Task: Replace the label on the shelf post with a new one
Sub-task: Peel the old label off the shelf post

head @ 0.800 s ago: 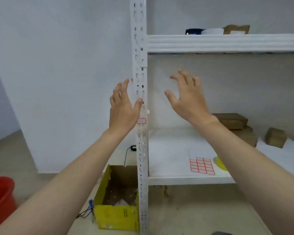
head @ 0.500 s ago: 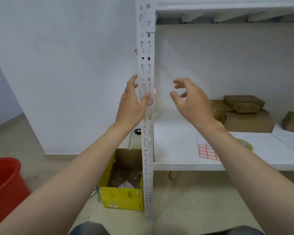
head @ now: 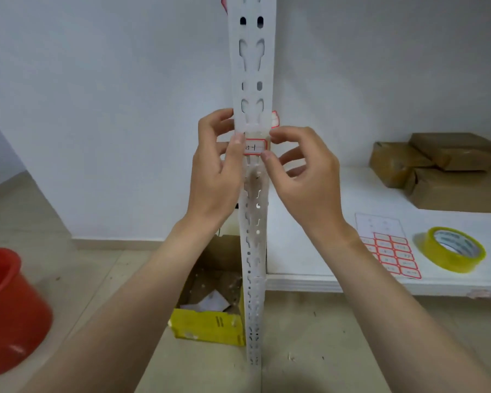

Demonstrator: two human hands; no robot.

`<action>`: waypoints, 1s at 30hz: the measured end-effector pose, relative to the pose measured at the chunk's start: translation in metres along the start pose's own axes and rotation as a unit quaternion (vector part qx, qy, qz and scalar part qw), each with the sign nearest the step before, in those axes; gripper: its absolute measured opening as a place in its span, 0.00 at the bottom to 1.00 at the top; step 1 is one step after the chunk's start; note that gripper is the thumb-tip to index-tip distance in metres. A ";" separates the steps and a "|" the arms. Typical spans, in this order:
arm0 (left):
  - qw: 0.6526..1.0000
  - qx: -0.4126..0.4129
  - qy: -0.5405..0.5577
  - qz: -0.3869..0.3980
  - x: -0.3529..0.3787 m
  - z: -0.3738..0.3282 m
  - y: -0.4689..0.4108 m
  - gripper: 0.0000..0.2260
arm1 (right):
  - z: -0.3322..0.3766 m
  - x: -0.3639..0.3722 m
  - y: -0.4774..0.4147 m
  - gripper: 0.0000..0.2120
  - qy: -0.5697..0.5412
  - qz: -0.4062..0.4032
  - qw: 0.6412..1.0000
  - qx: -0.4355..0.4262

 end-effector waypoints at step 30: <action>0.999 -0.022 -0.002 -0.026 -0.008 0.009 0.010 0.11 | 0.006 0.005 0.006 0.11 -0.013 -0.031 0.998 -0.045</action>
Point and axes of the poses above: each hand's wrist, its own y-axis away from the middle knuckle, its own x-axis out of the palm, z = x × y, the point moved 9 cm from there along -y, towards the middle knuckle, and after that the axes turned 10 degrees about -y, right-handed, at the moved point
